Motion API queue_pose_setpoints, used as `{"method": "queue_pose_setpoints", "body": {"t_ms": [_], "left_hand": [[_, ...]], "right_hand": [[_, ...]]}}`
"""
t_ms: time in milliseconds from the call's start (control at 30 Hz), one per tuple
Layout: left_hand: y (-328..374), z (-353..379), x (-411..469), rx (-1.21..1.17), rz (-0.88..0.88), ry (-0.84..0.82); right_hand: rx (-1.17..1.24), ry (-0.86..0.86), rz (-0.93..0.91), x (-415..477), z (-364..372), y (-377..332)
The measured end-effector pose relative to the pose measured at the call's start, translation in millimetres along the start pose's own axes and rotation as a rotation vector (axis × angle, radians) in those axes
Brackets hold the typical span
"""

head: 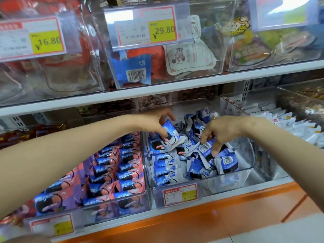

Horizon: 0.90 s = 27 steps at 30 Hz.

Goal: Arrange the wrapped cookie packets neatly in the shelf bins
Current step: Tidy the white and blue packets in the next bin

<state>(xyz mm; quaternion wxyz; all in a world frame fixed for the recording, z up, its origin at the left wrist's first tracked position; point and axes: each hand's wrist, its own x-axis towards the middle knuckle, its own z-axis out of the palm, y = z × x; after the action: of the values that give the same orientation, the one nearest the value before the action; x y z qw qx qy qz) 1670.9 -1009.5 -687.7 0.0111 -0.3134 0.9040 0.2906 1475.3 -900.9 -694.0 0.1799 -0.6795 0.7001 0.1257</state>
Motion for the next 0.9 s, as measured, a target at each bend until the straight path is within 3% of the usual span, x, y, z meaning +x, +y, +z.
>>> {"method": "queue_pose_setpoints", "body": {"t_ms": [67,167,333,433,533,633,900], "left_hand": [[-2,6,1,0.128,0.015,-0.050],[-4,16,1,0.354,0.000,-0.067],[-1,17,3,0.478,0.028,-0.047],[-2,17,7,0.427,0.018,-0.016],[-4,21,5,0.670,-0.008,-0.025],[-5,25,1,0.852,-0.021,-0.001],[-1,20,-2,0.880,-0.061,-0.067]], "right_hand": [[-0.158,0.047,0.048,1,5,-8],[-0.057,0.170,-0.016,-2,3,-7],[0.338,0.507,-0.122,-13,-2,7],[0.751,0.489,-0.184,-15,8,9],[1.011,0.456,-0.199,-19,18,11],[1.066,0.546,-0.173,-22,27,14],[1.095,0.689,-0.213,-32,40,7]]}}
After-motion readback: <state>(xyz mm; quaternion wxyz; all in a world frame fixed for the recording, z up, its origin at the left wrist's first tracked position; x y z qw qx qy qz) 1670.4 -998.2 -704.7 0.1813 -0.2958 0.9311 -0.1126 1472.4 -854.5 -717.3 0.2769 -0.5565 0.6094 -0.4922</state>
